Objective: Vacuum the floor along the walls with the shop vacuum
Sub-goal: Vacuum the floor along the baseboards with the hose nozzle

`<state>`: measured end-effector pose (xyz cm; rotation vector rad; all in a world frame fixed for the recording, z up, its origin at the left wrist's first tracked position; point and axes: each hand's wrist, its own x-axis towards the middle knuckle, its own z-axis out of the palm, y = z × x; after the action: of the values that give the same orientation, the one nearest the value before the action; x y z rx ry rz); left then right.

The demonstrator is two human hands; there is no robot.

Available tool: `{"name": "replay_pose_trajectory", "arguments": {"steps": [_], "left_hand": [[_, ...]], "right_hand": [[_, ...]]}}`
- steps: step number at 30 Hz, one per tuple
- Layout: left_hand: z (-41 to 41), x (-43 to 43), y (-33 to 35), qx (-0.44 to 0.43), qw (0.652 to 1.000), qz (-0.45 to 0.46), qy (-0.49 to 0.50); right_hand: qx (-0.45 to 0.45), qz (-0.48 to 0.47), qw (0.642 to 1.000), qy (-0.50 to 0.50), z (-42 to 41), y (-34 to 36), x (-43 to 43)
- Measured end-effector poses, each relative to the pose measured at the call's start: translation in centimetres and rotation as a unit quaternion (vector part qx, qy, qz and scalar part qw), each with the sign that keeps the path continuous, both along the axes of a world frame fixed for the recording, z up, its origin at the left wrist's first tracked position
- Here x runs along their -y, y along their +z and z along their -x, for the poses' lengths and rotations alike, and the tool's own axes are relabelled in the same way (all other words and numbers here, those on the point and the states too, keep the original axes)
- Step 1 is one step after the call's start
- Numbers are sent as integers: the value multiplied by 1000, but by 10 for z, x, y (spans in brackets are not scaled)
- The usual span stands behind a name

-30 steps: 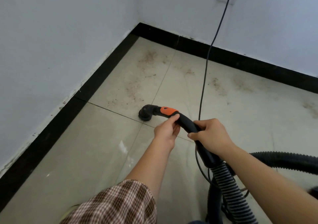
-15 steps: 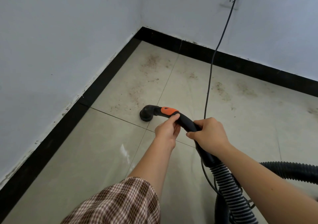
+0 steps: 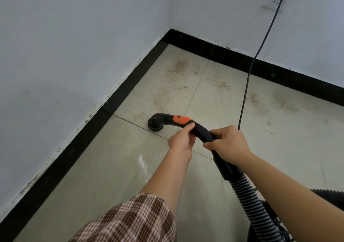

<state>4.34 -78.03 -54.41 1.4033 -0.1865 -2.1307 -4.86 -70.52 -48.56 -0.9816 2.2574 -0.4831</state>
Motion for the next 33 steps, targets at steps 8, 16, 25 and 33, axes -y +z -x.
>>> {"name": "replay_pose_trajectory", "arguments": {"steps": [8, 16, 25, 33], "left_hand": [[-24, 19, -3, 7, 1000, 1, 26], [-41, 40, -7, 11, 999, 10, 38], [-58, 62, -9, 13, 999, 17, 49], [-70, 80, -7, 12, 998, 19, 58]], "right_hand": [[13, 14, 1000, 22, -20, -5, 21], [15, 29, 999, 29, -36, -10, 42], [6, 36, 998, 42, -50, -17, 65], [2, 44, 998, 43, -61, -22, 85]]}}
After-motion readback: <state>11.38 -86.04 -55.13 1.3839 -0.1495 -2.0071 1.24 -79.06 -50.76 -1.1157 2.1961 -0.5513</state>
